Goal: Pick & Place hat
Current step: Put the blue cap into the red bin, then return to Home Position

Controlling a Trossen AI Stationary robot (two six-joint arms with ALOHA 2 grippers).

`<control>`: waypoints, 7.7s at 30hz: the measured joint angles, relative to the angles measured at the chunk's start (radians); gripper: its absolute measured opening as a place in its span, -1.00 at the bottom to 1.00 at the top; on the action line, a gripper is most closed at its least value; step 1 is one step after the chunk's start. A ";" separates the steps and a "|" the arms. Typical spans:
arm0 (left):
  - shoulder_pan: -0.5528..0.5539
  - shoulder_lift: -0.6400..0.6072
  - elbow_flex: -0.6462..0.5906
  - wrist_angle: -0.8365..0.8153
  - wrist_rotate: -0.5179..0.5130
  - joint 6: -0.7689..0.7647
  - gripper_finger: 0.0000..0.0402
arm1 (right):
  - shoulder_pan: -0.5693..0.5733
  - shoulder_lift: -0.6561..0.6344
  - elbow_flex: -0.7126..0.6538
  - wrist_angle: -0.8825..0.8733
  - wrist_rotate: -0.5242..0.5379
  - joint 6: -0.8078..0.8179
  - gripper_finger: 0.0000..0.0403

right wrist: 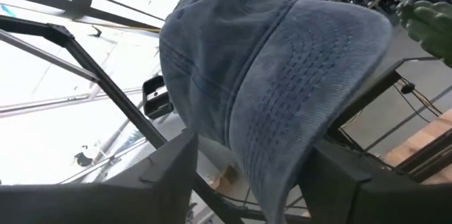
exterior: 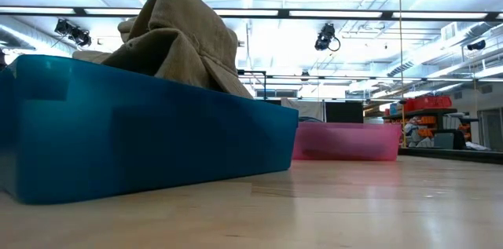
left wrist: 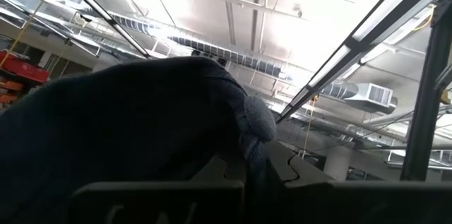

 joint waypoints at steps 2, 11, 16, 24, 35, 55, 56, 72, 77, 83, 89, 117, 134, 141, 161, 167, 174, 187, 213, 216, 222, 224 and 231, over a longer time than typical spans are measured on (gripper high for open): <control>0.000 0.000 0.000 -0.001 0.000 0.001 -0.97 | 0.000 0.000 0.000 0.000 -0.003 -0.001 0.02; 0.000 0.000 0.000 -0.035 -0.014 0.001 -0.97 | 0.000 0.000 0.000 0.000 -0.062 -0.001 -0.79; 0.000 0.000 0.000 -0.038 -0.015 -0.001 -0.90 | 0.000 0.000 0.001 0.002 -0.071 0.007 -0.92; -0.028 -0.003 0.000 -0.089 -0.016 0.108 -0.39 | -0.020 -0.008 0.001 -0.003 -0.110 0.046 -0.96; -0.086 -0.135 0.000 -0.466 -0.050 0.109 0.18 | -0.139 -0.167 0.001 -0.193 -0.209 0.099 -0.97; -0.137 -0.203 0.000 -0.576 -0.104 0.080 0.05 | -0.580 -0.174 0.002 -0.870 -0.673 0.313 -0.98; -0.137 -0.203 0.000 -0.576 -0.104 0.076 0.05 | -0.609 -0.159 0.002 -0.872 -0.698 0.313 -0.98; -0.137 -0.203 0.000 -0.657 -0.101 0.079 0.04 | -0.869 0.110 0.002 -0.904 -0.880 0.257 -0.98; -0.137 -0.203 0.000 -0.710 -0.101 0.078 0.04 | -0.870 0.184 0.002 -0.868 -0.848 0.241 -0.98; -0.137 -0.203 0.000 -0.710 -0.065 0.075 0.04 | -0.870 0.257 0.002 -0.838 -0.802 0.221 -0.98; -0.137 -0.203 0.000 -0.709 -0.055 0.075 0.04 | -0.870 0.293 0.002 -0.829 -0.796 0.133 -0.98; -0.103 -0.203 0.000 -0.700 -0.125 0.053 0.04 | -0.869 0.499 0.002 -0.803 -0.771 -0.239 -0.90; -0.100 -0.203 0.000 -0.700 -0.124 0.052 0.04 | -0.868 0.418 0.001 -0.853 -0.620 -0.292 -0.11; -0.100 -0.203 0.000 -0.701 -0.124 0.053 0.04 | -0.868 0.372 0.001 -1.005 -0.494 -0.303 0.09; -0.100 -0.203 0.000 -0.736 -0.124 0.053 0.04 | -0.849 0.000 0.000 -1.105 -0.438 -0.297 -0.23; -0.096 -0.202 -0.001 -0.764 -0.125 0.055 0.04 | -0.770 -0.140 0.000 -1.206 -0.480 -0.288 -0.63; -0.064 -0.202 -0.001 -0.791 -0.128 0.056 0.04 | -0.662 -0.268 0.000 -1.237 -0.399 -0.290 -0.94; 0.015 -0.198 -0.001 -1.028 -0.128 0.044 -0.41 | -0.537 -0.355 0.000 -1.230 -0.272 -0.345 -0.90; 0.134 -0.357 -0.541 -0.441 0.023 0.067 -0.98 | -0.531 -0.356 -0.014 -1.291 -0.290 -0.585 -0.90; 0.149 -0.444 -0.624 -0.366 0.053 0.103 -0.98 | -0.531 -0.356 -0.014 -1.271 -0.291 -0.529 -0.90; 0.186 -0.633 -0.768 -0.302 0.132 0.140 -0.98 | -0.531 -0.356 -0.014 -1.266 -0.289 -0.520 -0.90; 0.197 -0.700 -0.813 -0.298 0.152 0.140 -0.98 | -0.531 -0.356 -0.014 -1.266 -0.288 -0.494 -0.90; 0.208 -0.916 -0.935 -0.271 0.210 0.134 -0.99 | -0.531 -0.356 -0.014 -1.266 -0.287 -0.479 -0.90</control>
